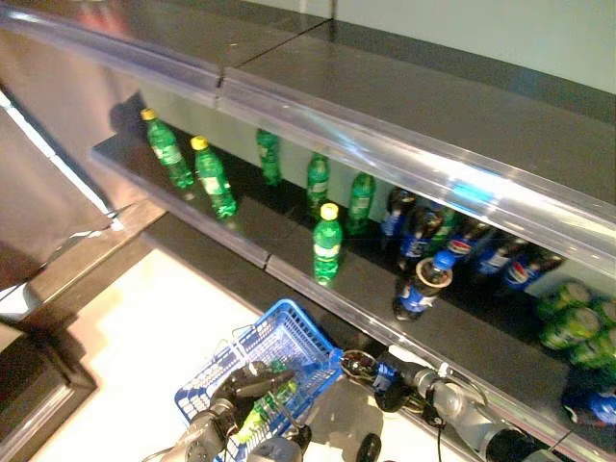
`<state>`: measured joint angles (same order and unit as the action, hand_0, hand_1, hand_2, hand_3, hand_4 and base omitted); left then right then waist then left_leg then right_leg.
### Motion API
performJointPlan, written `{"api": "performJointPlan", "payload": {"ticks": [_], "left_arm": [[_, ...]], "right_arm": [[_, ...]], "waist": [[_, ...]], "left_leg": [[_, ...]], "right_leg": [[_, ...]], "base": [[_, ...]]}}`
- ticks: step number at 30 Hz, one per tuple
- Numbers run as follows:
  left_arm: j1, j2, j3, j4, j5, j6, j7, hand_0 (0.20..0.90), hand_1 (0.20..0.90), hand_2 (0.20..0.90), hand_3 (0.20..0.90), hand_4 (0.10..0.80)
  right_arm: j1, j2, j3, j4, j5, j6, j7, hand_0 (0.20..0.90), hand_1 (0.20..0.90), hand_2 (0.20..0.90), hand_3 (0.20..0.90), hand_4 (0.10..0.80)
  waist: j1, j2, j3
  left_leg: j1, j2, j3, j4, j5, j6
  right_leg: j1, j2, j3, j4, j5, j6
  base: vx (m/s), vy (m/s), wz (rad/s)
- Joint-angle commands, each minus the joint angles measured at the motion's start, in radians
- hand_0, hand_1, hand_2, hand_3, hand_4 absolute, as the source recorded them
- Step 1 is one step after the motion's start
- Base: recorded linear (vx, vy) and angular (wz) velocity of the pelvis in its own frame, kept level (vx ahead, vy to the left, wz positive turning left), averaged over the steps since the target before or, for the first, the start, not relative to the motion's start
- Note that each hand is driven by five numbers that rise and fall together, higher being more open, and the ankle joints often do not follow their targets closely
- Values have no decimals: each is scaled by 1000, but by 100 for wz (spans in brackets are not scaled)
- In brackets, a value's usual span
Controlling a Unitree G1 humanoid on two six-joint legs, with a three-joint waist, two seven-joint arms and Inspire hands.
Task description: Pick up the drink and place into the basket.
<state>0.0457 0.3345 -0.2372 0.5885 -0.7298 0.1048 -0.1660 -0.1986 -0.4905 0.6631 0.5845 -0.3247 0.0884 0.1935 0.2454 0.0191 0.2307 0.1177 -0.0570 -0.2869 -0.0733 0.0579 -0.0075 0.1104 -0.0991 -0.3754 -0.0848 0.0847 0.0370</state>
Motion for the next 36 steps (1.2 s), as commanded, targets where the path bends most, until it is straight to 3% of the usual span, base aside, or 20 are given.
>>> {"api": "performJointPlan", "payload": {"ticks": [1, 13, 18, 25, 29, 36], "left_arm": [[-113, 81, -74, -269, 55, -68, -192, 300, 300, 300, 200, 100], [-131, 78, -159, -390, 135, 24, -289, 300, 300, 300, 200, 100], [-139, 80, -189, -435, 137, 75, -330, 300, 300, 300, 200, 100], [-134, 93, -222, -565, 122, 146, -419, 300, 300, 300, 200, 100], [-138, 83, -267, -655, 129, 196, -472, 300, 300, 300, 200, 100], [-154, 66, -341, -714, 121, 231, -473, 300, 300, 300, 200, 100]], "right_arm": [[-138, 11, 69, -47, 6, -17, 62, 300, 300, 300, 200, 100], [-207, 217, 162, 110, 185, 35, 70, 300, 300, 300, 200, 100], [-238, 298, 155, 247, 312, -9, 49, 300, 300, 300, 200, 100], [-262, 336, 142, 306, 371, -42, 5, 300, 300, 300, 200, 100], [-304, 364, 153, 324, 374, -11, -23, 300, 300, 300, 200, 100], [-364, 410, 156, 386, 348, -10, -57, 300, 300, 300, 200, 100]], "waist": [[42, -3, -103], [134, -5, -122], [170, 8, -119], [199, 21, -113], [217, 26, -106], [229, 36, -108]], "left_leg": [[-38, -60, 123, 34, -72, -15], [-39, -72, 63, 29, -60, -6], [-39, -76, 42, 27, -54, -3], [-52, -81, 18, 31, -45, 3], [-65, -84, 2, 35, -37, 8], [-76, -96, -25, 34, -31, 20]], "right_leg": [[34, 23, 46, 80, -134, 16], [55, 17, -3, 83, -135, 17], [57, 13, -15, 92, -138, 18], [48, 5, -30, 102, -132, 26], [41, -2, -41, 108, -125, 34], [27, -14, -46, 130, -129, 42]], "base": [[29, 4, 34], [37, 27, 23], [25, 51, 3], [15, 51, 10], [6, 36, 4], [25, 41, 14]]}}
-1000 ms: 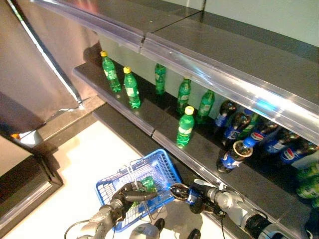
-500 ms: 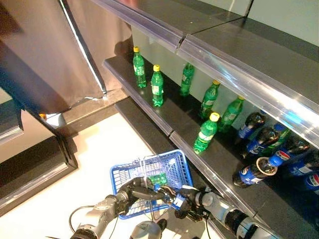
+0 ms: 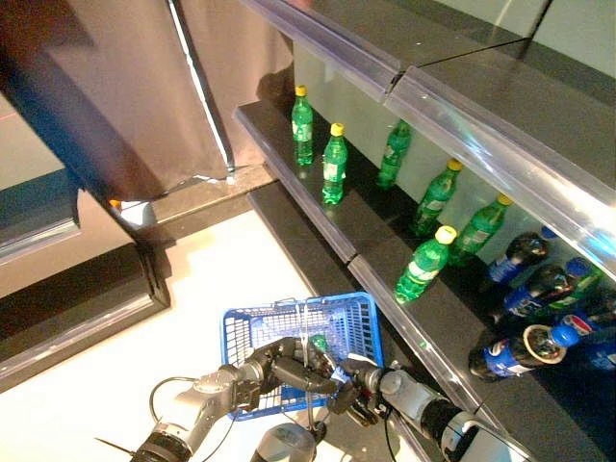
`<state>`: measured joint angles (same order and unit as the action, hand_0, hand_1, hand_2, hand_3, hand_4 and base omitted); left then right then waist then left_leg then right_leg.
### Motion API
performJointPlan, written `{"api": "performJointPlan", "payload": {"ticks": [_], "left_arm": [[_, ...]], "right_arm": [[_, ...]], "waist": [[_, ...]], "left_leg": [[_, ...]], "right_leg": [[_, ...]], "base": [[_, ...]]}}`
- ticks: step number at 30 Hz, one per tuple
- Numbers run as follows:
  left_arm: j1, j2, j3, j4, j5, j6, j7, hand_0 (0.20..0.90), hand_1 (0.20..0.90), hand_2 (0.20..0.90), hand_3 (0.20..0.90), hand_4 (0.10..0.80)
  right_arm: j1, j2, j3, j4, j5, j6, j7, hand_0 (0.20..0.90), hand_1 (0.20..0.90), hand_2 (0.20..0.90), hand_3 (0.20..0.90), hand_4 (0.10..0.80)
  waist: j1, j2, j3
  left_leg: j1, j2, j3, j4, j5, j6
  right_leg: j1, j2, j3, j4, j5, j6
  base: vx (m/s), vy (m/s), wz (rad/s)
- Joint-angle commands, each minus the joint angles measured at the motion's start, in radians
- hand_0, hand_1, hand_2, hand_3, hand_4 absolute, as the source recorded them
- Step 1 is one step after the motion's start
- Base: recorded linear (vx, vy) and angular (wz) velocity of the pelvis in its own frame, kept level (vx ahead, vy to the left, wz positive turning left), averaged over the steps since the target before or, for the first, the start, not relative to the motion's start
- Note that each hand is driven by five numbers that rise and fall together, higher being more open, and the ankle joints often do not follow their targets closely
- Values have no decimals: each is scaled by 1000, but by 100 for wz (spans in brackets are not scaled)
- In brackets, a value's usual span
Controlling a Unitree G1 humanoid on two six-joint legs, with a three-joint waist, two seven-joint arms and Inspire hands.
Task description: Pick up the drink and place into the basket.
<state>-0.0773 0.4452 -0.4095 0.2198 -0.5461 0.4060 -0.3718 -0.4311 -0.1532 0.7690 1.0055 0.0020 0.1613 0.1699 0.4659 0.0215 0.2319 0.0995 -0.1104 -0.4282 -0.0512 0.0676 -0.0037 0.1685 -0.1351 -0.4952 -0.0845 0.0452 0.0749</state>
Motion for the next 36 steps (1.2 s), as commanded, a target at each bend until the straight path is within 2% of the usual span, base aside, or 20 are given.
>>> {"api": "performJointPlan", "payload": {"ticks": [1, 10, 16, 25, 26, 27, 36], "left_arm": [[-29, -46, -171, -348, -60, -69, -266, 300, 300, 300, 200, 100], [-10, -71, -210, -365, -131, -51, -310, 300, 300, 300, 200, 100], [-2, -97, -247, -420, -190, -19, -372, 300, 300, 300, 200, 100], [-14, -115, -291, -456, -260, 6, -440, 300, 300, 300, 200, 100], [-17, -115, -291, -461, -268, 13, -442, 300, 300, 300, 200, 100], [-19, -112, -292, -463, -271, 8, -444, 300, 300, 300, 200, 100], [-35, -84, -292, -461, -308, 19, -422, 300, 300, 300, 200, 100]], "right_arm": [[-133, 74, 50, -34, 17, -89, -38, 300, 300, 300, 200, 100], [-168, 89, 51, -32, -43, -109, -94, 300, 300, 300, 200, 100], [-182, 68, 74, -42, -163, -116, -155, 300, 300, 300, 200, 100], [-196, 51, 67, -37, -207, -110, -234, 302, 302, 302, 203, 103], [-194, 48, 66, -37, -214, -112, -247, 352, 352, 352, 260, 160], [-195, 43, 64, -36, -212, -107, -254, 900, 900, 900, 900, 800], [-188, 16, 38, -26, -197, -108, -299, 900, 900, 900, 900, 800]], "waist": [[9, 34, -109], [19, 38, -105], [21, 38, -98], [22, 36, -87], [22, 36, -87], [22, 37, -87], [22, 31, -94]], "left_leg": [[-59, -44, 114, 12, -40, 17], [-78, -61, 97, 17, -36, 28], [-91, -67, 89, 23, -39, 34], [-107, -77, 83, 37, -46, 37], [-108, -77, 82, 37, -46, 38], [-108, -77, 82, 38, -47, 37], [-103, -80, 75, 42, -55, 37]], "right_leg": [[-33, 22, 74, 131, -89, 4], [-51, 2, 69, 142, -80, 20], [-63, -7, 64, 149, -79, 29], [-77, -14, 63, 151, -71, 35], [-78, -14, 64, 150, -70, 35], [-77, -15, 64, 150, -70, 36], [-75, -21, 60, 149, -68, 42]], "base": [[20, 36, 14], [14, 28, 9], [4, 15, 10], [-1, 0, 3], [0, 0, 0], [0, 0, 0], [0, 0, 0]]}}
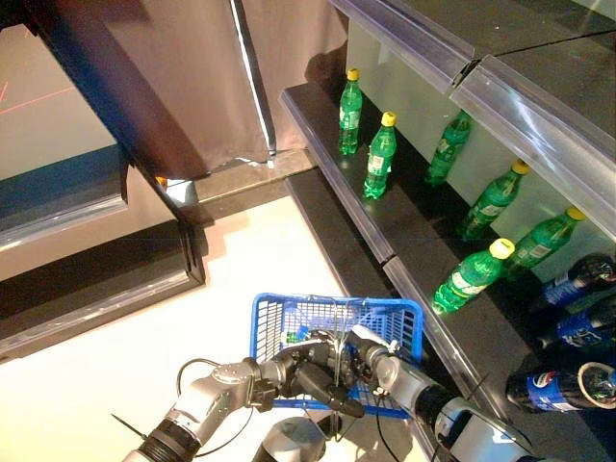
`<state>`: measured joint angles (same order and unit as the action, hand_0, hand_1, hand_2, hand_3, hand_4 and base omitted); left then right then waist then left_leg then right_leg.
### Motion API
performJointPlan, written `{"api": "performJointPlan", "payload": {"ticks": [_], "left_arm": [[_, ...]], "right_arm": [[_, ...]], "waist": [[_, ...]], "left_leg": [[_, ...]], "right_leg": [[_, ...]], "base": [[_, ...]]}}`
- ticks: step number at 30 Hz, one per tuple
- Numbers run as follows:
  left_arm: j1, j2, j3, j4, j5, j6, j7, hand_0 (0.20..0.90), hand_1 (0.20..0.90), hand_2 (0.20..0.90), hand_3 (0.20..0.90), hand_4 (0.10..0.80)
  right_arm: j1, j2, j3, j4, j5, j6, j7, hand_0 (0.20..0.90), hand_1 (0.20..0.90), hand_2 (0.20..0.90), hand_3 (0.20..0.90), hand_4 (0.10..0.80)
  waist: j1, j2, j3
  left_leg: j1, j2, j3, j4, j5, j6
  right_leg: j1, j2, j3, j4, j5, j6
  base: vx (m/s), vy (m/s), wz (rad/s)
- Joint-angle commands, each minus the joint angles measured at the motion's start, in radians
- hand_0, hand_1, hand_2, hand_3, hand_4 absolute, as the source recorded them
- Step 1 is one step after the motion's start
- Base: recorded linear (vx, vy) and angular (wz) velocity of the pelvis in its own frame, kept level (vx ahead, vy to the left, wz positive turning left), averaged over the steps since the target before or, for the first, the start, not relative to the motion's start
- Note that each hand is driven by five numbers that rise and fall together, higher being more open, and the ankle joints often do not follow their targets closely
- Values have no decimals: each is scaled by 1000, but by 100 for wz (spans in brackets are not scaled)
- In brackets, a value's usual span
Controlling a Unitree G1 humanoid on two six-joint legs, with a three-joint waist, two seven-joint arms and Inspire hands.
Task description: Pick up the drink and place into the basket.
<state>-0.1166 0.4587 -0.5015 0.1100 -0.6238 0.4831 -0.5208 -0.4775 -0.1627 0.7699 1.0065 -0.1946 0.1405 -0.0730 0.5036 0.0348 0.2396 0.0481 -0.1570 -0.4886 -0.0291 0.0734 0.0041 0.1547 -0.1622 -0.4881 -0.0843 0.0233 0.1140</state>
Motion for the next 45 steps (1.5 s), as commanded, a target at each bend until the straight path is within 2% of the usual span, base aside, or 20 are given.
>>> {"api": "performJointPlan", "payload": {"ticks": [1, 11, 15, 18, 22, 26, 29, 35, 38, 43, 45], "left_arm": [[5, -94, -198, -351, -230, -57, -271, 300, 300, 300, 200, 100], [22, -73, -166, -347, -206, -49, -263, 300, 300, 300, 200, 100], [36, -73, -141, -340, -192, -57, -214, 300, 300, 300, 200, 100], [53, -82, -102, -320, -202, -42, -162, 300, 300, 300, 200, 100], [85, -82, -30, -279, -232, -59, -70, 300, 300, 300, 200, 100], [130, -81, 96, -212, -292, -121, 44, 300, 300, 300, 200, 100], [139, -80, 171, -129, -297, -213, 88, 300, 300, 300, 200, 100], [121, -97, 217, 9, -325, -349, 145, 300, 300, 300, 200, 100], [118, -127, 248, 89, -336, -420, 179, 300, 300, 300, 200, 100], [120, -163, 288, 168, -369, -506, 217, 300, 300, 300, 200, 100], [122, -186, 330, 228, -384, -556, 235, 300, 300, 300, 200, 100]], "right_arm": [[-140, 24, 36, -27, 5, -85, -57, 900, 900, 900, 900, 800], [-114, 18, 23, -21, 56, -81, -84, 900, 900, 900, 900, 800], [-91, 19, 5, -25, 132, -100, -87, 900, 900, 900, 900, 800], [-56, 21, -14, -33, 189, -139, -91, 900, 900, 900, 900, 800], [10, 5, -32, -76, 283, -194, -78, 900, 900, 900, 900, 800], [137, -34, -65, -170, 319, -221, -51, 900, 900, 900, 900, 800], [211, -61, -95, -216, 326, -234, -22, 900, 900, 900, 900, 800], [262, -88, -151, -230, 346, -257, 21, 900, 900, 900, 900, 800], [301, -118, -180, -259, 339, -258, 44, 900, 900, 900, 900, 800], [346, -143, -223, -284, 313, -237, 59, 900, 900, 900, 900, 800], [375, -153, -261, -275, 296, -227, 76, 900, 900, 900, 900, 800]], "waist": [[-15, 17, -102], [-9, 5, -115], [-11, -4, -119], [-19, -14, -125], [-45, -30, -134], [-89, -38, -134], [-129, -41, -130], [-191, -45, -121], [-233, -43, -118], [-281, -39, -123], [-310, -39, -128]], "left_leg": [[-51, -34, 135, 20, -63, 29], [-30, -27, 139, 20, -79, 32], [-17, -22, 145, 18, -85, 34], [-5, -17, 154, 12, -89, 34], [3, -11, 174, 4, -92, 37], [22, 3, 226, -3, -105, 39], [34, 16, 276, -2, -119, 40], [55, 31, 351, 8, -139, 41], [72, 38, 385, 7, -144, 40], [98, 45, 415, -7, -145, 37], [110, 51, 432, -15, -147, 33]], "right_leg": [[-61, 5, 53, 148, -46, 3], [-47, 5, 61, 143, -47, 9], [-39, 8, 71, 135, -43, 12], [-33, 13, 84, 123, -39, 15], [-33, 20, 108, 102, -30, 19], [-34, 31, 164, 71, -17, 22], [-38, 37, 209, 50, -9, 20], [-34, 48, 272, 32, -4, 5], [-28, 56, 304, 24, -2, -4], [-16, 64, 330, 14, -1, -9], [-14, 69, 345, 11, -2, -11]], "base": [[33, -24, 1], [16, -15, 3], [18, -34, 3], [5, -46, -1], [-15, -54, -6], [-31, -66, -22], [-44, -54, -32], [-28, -39, -40], [-34, -28, -38], [-15, -8, -12], [-14, -17, -12]]}}
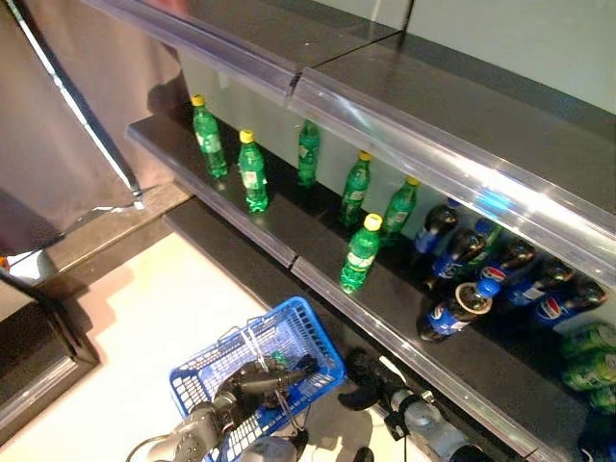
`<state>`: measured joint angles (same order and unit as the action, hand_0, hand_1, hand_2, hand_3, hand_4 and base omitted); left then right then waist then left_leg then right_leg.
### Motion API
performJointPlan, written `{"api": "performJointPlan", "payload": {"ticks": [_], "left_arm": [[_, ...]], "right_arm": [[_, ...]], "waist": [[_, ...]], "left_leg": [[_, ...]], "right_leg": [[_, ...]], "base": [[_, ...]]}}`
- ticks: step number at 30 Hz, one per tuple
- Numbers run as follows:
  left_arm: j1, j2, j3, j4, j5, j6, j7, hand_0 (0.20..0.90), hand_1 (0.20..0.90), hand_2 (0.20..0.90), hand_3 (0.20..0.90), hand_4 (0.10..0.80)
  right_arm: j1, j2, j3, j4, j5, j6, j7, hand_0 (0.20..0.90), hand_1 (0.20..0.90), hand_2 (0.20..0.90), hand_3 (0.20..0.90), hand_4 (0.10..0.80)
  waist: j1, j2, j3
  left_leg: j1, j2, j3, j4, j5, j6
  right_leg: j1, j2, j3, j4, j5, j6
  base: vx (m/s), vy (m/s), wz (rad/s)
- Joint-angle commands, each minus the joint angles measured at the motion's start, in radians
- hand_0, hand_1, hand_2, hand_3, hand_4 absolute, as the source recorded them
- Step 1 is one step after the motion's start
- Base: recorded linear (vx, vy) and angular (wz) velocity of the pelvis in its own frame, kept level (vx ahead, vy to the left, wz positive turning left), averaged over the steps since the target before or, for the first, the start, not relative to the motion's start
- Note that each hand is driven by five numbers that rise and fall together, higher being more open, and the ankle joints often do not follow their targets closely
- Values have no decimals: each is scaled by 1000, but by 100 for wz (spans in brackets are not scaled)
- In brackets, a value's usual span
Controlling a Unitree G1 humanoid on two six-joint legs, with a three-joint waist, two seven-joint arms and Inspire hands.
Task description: Pick up the drink and place into the basket.
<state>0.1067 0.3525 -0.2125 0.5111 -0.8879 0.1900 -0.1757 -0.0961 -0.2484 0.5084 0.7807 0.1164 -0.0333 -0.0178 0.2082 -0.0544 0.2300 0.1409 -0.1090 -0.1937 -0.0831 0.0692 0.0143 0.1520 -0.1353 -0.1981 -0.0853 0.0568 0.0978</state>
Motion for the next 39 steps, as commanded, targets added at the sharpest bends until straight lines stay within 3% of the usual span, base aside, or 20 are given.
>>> {"api": "performJointPlan", "payload": {"ticks": [1, 9, 17, 25, 30, 39], "left_arm": [[-102, -83, 49, -162, -123, -269, -106, 300, 300, 300, 200, 100], [-101, -104, 153, 88, -181, -364, -85, 300, 300, 300, 200, 100], [-102, -98, 194, 319, -243, -408, -91, 300, 300, 300, 200, 100], [-121, -100, 267, 532, -265, -388, -124, 300, 300, 300, 200, 100], [-112, -107, 320, 614, -282, -363, -156, 300, 300, 300, 200, 100], [-102, -114, 363, 690, -253, -334, -169, 300, 300, 300, 200, 100]], "right_arm": [[-2, -69, -5, -44, -21, -52, 20, 900, 900, 900, 900, 800], [63, -89, -125, 137, -76, -60, 37, 900, 900, 900, 900, 800], [94, -82, -266, 333, 45, -86, 88, 900, 900, 900, 900, 800], [108, -78, -436, 478, 239, -43, 196, 900, 900, 900, 900, 800], [114, -79, -512, 539, 340, 31, 298, 900, 900, 900, 900, 800], [105, -82, -551, 583, 355, 60, 315, 900, 900, 900, 900, 800]], "waist": [[-19, 51, -119], [-98, 58, -123], [-158, 63, -136], [-205, 65, -163], [-214, 64, -173], [-205, 65, -180]], "left_leg": [[20, 4, 141, 38, -144, 23], [45, 22, 204, 46, -163, 18], [53, 32, 249, 62, -180, 17], [53, 44, 291, 63, -187, 6], [49, 47, 310, 70, -194, 2], [40, 48, 311, 80, -201, 0]], "right_leg": [[-10, 43, 58, 12, -36, 5], [3, 59, 103, 9, -45, -4], [4, 79, 139, 15, -54, -12], [-5, 100, 160, 16, -62, -18], [-9, 107, 163, 17, -68, -22], [-14, 112, 150, 21, -77, -30]], "base": [[-9, -13, -14], [-15, -4, -29], [-7, 2, -23], [1, -17, -26], [-5, -11, -10], [-15, -12, -8]]}}
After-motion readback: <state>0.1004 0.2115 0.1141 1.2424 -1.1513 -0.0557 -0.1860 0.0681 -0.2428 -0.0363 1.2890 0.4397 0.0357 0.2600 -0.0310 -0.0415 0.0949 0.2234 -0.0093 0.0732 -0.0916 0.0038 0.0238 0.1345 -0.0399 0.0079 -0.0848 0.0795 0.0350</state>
